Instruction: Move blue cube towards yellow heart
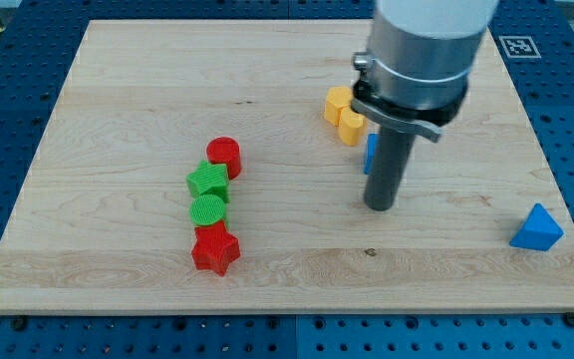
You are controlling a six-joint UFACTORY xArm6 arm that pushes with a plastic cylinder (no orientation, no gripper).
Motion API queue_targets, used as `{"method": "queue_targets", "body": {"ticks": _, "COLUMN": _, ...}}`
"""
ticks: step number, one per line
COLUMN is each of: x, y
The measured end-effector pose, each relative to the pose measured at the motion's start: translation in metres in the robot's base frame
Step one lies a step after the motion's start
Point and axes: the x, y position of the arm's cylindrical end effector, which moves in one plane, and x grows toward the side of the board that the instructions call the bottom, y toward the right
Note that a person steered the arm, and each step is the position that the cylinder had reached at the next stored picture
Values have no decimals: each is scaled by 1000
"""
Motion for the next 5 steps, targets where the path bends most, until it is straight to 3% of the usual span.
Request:
{"method": "queue_targets", "body": {"ticks": 2, "x": -29, "y": 42}}
{"method": "queue_targets", "body": {"ticks": 5, "x": -55, "y": 19}}
